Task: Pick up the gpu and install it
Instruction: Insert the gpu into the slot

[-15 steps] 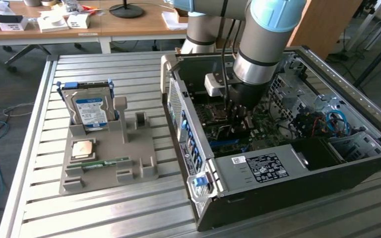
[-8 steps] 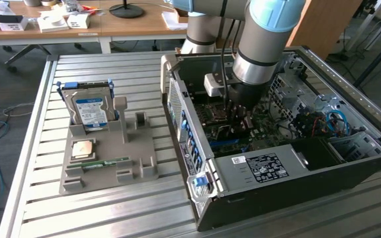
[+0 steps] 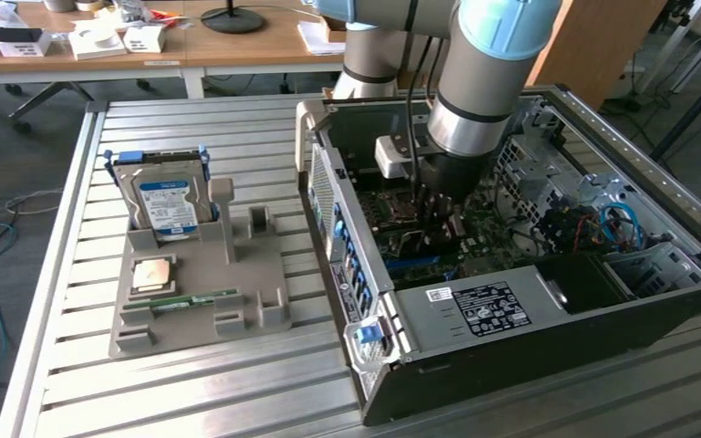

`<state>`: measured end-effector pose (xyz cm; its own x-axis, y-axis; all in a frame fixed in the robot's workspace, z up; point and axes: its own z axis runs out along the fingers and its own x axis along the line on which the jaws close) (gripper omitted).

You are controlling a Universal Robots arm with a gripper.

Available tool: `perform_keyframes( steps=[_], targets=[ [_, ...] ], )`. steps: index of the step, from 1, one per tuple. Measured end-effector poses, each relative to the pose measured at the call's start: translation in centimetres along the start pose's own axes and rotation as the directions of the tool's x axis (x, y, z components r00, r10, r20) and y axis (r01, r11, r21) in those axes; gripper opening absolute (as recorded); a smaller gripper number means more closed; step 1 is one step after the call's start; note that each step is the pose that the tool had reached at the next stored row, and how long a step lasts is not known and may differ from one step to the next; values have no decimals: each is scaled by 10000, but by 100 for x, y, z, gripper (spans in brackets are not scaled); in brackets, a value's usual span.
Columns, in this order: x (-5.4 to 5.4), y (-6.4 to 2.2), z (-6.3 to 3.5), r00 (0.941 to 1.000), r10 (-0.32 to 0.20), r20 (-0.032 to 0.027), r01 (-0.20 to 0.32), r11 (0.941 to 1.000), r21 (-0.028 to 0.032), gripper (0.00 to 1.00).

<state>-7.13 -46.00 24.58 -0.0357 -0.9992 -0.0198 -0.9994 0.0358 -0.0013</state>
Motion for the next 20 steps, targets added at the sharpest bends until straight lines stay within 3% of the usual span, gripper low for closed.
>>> perform_keyframes(
  steps=[20],
  targets=[
    [0,2,4,10000,1,2,-1,10000,1,26]
  ],
)
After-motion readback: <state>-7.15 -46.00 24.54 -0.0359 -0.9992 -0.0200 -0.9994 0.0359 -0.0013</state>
